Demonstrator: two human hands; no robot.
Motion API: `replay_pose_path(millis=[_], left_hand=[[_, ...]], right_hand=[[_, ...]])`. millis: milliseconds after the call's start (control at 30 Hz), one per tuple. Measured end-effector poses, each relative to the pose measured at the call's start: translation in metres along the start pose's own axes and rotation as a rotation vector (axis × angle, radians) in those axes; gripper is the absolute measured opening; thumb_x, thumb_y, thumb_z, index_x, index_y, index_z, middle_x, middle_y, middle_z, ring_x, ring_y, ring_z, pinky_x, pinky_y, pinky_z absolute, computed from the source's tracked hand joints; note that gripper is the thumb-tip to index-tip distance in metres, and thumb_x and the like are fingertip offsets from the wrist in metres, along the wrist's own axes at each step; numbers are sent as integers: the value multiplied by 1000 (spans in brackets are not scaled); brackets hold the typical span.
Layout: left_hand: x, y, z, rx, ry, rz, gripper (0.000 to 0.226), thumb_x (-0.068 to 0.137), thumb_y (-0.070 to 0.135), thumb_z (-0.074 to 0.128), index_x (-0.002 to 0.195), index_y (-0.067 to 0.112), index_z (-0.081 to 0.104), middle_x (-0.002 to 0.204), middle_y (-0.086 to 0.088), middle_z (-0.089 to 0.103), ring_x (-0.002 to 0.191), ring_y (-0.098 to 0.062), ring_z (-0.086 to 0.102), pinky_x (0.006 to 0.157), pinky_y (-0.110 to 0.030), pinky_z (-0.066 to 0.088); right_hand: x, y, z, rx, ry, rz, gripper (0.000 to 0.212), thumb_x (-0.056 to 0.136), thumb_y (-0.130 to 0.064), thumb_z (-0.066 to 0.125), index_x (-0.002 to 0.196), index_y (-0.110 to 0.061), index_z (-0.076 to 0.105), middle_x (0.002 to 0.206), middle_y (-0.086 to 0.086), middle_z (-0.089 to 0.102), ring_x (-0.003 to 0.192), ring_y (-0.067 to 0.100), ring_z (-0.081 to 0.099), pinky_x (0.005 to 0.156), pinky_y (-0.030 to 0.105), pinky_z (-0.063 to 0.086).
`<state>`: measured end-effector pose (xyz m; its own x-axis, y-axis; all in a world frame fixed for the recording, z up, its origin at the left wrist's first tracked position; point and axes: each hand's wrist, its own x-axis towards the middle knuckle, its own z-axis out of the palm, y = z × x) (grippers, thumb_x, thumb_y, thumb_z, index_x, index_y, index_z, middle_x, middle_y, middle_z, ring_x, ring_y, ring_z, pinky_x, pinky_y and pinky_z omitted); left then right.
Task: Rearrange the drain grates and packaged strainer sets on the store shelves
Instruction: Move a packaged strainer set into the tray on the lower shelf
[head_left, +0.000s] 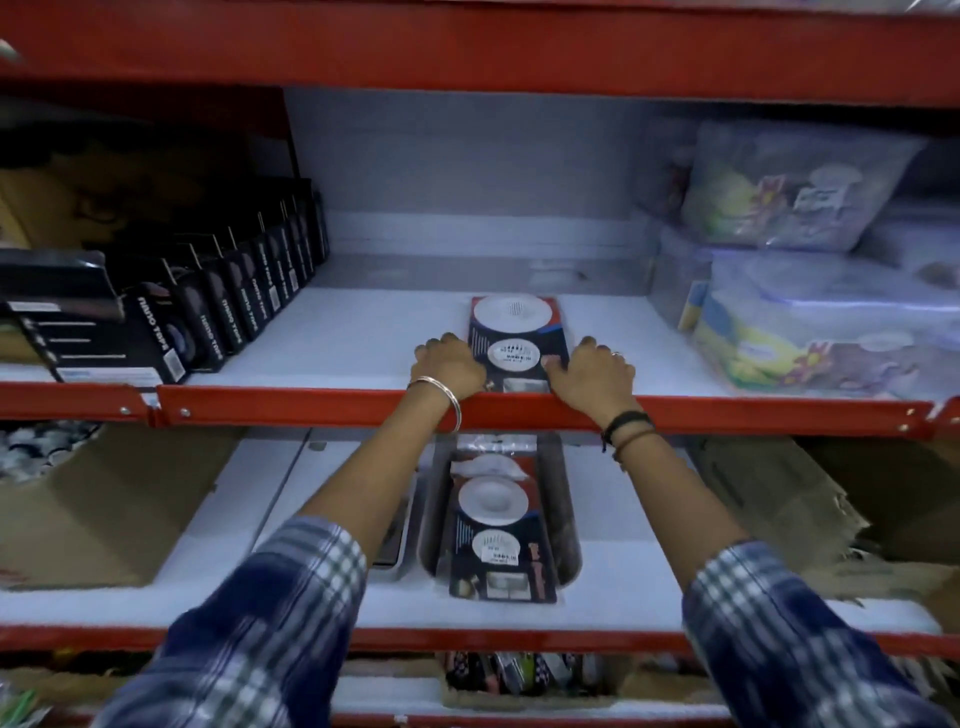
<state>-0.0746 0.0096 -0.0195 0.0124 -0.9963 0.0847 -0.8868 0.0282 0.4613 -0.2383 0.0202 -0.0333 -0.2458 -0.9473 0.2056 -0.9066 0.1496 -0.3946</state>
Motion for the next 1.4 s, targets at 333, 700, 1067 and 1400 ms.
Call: replay_pose_path(millis=[333,700,1067,1400], left_hand=[[-39,9,-37,-882,-40,-29,27,86,-14,44,71,9,48,57,-5,51,40,-4,51,28,-10,33],[-192,-103,32,-503,-78,170,19,82,1,61,92,8,47,78,-1,56,75,-23,58,63,-20,44],[-236,-147,117,-349,-254,7,14,82,0,57,96,2,54,76,-8,58,78,-27,60,68,-30,43],[-140,-127,155,-269,-167,-37,12,85,17,53,93,14,62,100,-13,65,101,-31,58,90,-42,46]], right_hand=[[0,-1,-44,804,-19,-26,19,81,1,58,68,-13,54,61,6,54,49,16,48,44,19,40],[-197,49,31,816,-133,-217,26,91,-18,59,109,-35,51,92,-12,64,82,5,63,72,21,52],[-259,94,123,741,-256,106,38,88,-17,62,123,-16,47,58,3,57,57,10,55,63,24,46],[-156,91,146,584,-268,133,28,88,-22,63,101,-13,40,92,15,64,77,25,60,64,27,44]])
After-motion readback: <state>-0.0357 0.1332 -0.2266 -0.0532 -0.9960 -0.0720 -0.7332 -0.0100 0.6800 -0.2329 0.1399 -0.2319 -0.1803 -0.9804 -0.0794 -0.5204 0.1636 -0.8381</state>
